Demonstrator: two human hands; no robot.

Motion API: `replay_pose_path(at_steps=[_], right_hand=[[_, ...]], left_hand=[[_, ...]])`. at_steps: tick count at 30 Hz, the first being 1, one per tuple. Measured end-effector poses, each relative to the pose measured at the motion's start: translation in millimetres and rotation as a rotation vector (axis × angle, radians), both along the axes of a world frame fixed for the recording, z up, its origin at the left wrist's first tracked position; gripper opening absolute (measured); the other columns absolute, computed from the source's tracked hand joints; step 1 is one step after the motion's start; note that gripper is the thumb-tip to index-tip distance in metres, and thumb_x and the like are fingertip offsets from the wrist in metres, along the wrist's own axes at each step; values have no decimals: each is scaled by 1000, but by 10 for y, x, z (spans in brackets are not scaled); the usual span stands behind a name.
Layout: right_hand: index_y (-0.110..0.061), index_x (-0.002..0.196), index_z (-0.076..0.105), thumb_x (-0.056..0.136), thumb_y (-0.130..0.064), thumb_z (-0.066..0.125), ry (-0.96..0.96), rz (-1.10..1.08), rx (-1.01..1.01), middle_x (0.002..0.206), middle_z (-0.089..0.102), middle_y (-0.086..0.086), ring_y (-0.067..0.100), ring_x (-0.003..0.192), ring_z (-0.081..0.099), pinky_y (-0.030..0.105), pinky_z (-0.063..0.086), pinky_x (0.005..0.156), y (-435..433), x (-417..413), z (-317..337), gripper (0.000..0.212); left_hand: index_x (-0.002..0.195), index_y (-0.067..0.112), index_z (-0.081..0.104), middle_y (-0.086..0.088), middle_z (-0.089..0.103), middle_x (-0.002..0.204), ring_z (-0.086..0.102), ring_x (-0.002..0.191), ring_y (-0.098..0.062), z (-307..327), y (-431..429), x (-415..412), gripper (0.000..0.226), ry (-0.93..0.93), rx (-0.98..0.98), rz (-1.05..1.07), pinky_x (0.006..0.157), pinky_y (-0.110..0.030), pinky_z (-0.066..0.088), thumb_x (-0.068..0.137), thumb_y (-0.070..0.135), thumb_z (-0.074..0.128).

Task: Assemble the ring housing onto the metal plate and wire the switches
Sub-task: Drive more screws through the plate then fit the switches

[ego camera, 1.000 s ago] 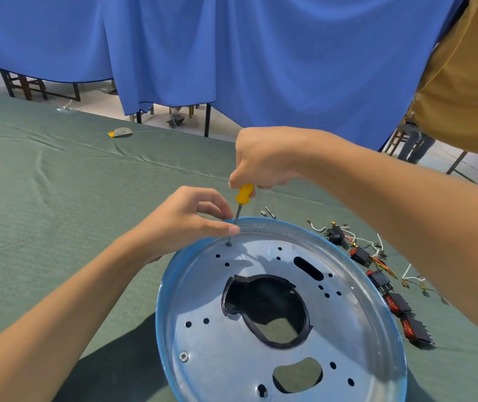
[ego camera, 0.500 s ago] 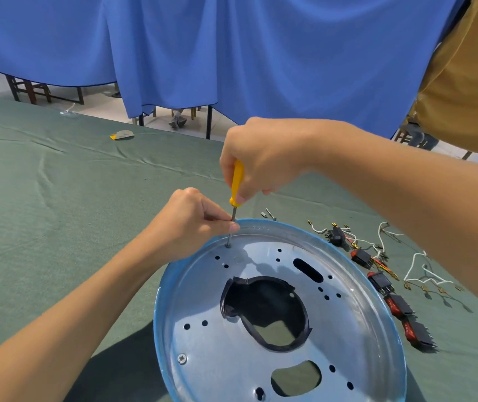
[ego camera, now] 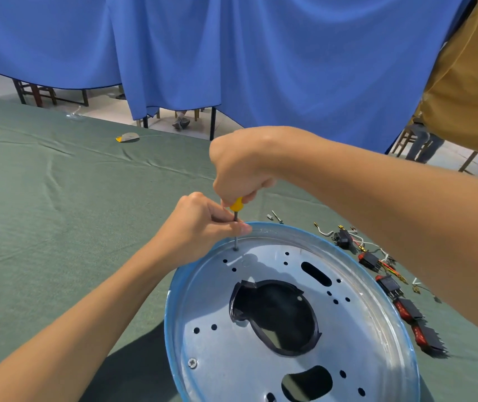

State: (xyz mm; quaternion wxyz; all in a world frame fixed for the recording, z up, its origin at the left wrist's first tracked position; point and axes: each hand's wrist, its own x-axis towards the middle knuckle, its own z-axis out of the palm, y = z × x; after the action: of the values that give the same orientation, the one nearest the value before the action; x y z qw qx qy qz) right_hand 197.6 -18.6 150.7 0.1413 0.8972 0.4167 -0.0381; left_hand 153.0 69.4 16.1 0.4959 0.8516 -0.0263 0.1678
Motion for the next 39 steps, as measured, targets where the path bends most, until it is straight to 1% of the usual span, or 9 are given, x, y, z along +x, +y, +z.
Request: replay_pose_path(at_steps=[4,8,14,17,20,24,28,34,39], right_hand=[[-13,79,67,86,-30,66,123,7,-47,65,72,-2,15,49,56,19,43,47,-94,19,102,19],[-32,84,72,81,-32,70,-17,325,-105,71,67,-6,9,66,63,21,42,50,-186,-21,180,3],[-28,78,75,83,-22,66,-74,468,-107,58,58,-15,3,57,52,12,34,36,-157,-40,101,12],[-20,78,76,82,-14,58,-53,422,-83,53,60,-8,6,47,52,10,31,32,-144,-33,67,20],[-12,73,74,83,-10,53,15,311,-57,42,60,-6,-3,40,53,8,30,31,-145,-38,41,23],[-14,59,64,87,-20,61,74,145,33,42,61,-8,4,46,59,16,44,47,-209,1,21,28],[-15,61,61,88,-21,59,106,-40,148,46,64,-5,5,46,62,22,54,62,-329,-20,-24,28],[-14,57,51,91,-12,50,75,-79,131,42,61,-1,16,53,67,14,45,47,-261,-75,-31,34],[-14,88,64,88,-37,65,163,38,21,63,70,-1,8,54,69,16,51,50,-307,-75,169,22]], left_hand=[[75,8,78,-3,55,63,30,59,-11,-33,19,12,26,11,8,-29,54,-29,27,79,34,79],[75,-2,75,-10,68,70,42,68,-13,-45,38,3,34,32,-26,-56,66,-30,36,78,32,81],[72,16,81,10,76,77,72,88,-11,-25,5,-29,9,28,-59,-22,81,-38,52,77,23,82],[74,10,80,11,76,78,70,80,-3,-28,8,-31,14,40,-55,-22,81,-39,53,78,23,82],[74,16,81,10,76,78,71,83,-19,-20,-4,-35,10,46,-64,-21,79,-40,52,76,26,82],[72,36,79,-12,75,76,53,68,-17,-1,-13,-31,7,60,-69,-44,66,-35,44,73,30,82],[75,31,80,11,75,70,68,69,-5,3,-15,-38,8,62,-40,-11,70,-32,53,74,25,84],[75,20,81,14,74,67,53,56,11,8,-13,-24,4,24,14,-9,56,-13,42,74,20,84],[70,24,80,4,71,63,48,61,-3,12,1,-28,8,44,10,-21,63,-29,42,75,20,84]])
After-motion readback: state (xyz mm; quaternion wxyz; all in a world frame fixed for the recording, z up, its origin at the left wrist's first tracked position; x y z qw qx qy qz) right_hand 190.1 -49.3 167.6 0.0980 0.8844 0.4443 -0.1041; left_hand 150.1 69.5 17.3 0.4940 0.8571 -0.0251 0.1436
